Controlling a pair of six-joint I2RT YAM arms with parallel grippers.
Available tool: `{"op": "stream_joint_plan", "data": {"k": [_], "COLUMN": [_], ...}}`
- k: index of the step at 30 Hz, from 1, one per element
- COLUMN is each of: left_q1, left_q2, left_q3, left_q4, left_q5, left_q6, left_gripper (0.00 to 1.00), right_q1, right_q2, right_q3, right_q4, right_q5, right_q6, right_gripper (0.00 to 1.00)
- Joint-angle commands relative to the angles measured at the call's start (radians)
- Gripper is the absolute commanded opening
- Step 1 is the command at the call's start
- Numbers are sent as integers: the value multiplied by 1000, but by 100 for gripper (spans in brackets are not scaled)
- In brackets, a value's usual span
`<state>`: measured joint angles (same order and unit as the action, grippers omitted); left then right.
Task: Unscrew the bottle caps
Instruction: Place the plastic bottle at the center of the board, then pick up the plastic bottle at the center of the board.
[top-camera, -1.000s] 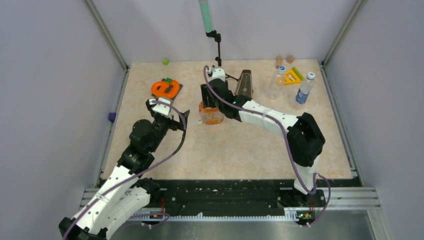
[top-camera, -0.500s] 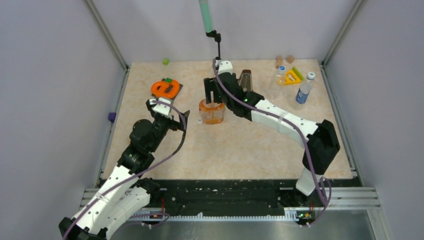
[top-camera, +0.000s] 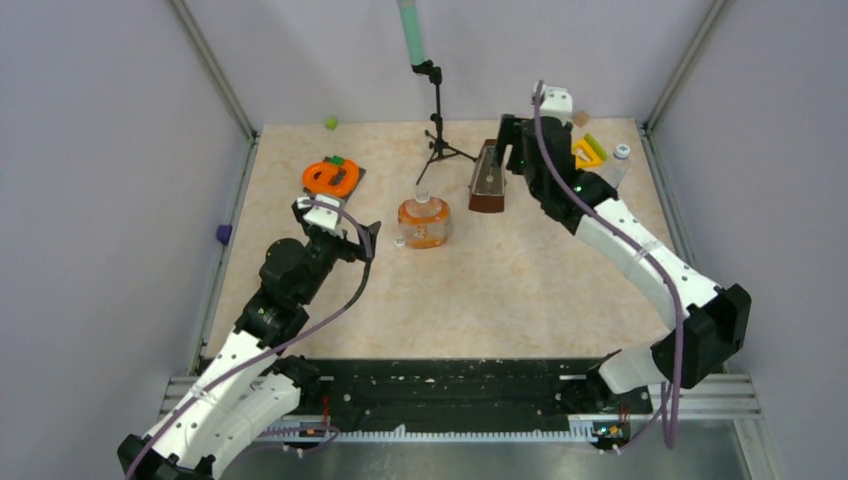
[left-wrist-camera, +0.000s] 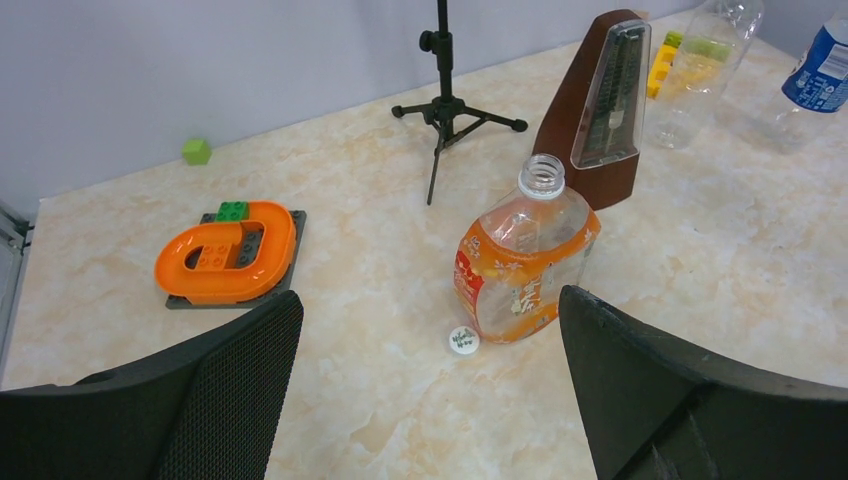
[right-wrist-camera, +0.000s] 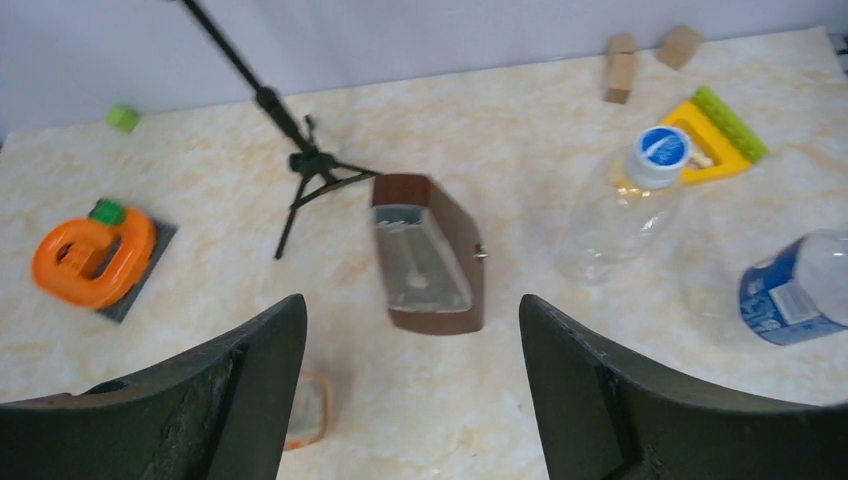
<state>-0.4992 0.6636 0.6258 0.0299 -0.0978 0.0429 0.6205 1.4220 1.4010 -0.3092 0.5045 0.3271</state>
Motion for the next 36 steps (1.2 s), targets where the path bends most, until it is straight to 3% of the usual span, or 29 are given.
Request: {"op": "stream_joint_plan", "data": {"k": [1,8,17,30,36], "left_q1": [0,0,-1,-1,1], "left_q2": [2,21,20,48,53], "left_q3": [4,27,23,35,37], "left_q4": [41,8,34,30,36], "left_q5": [2,4,1,-36,-16], "left_q6": [-39,-38,-70,-91,-89], "left_gripper": [99,99,99,99,99], "right_q1": [-141,-299,-363,-390,-405], "right_q2": [5,156,348,437,473], "right_q3": [51,200,396,473,471], "right_q4": [-82,-172,-271,-288,-264], "right_q5": [-72,-133,-91,-65,-85], "right_q6": [59,71,52,40,49], "right_gripper": [76,74,73,70,64]}}
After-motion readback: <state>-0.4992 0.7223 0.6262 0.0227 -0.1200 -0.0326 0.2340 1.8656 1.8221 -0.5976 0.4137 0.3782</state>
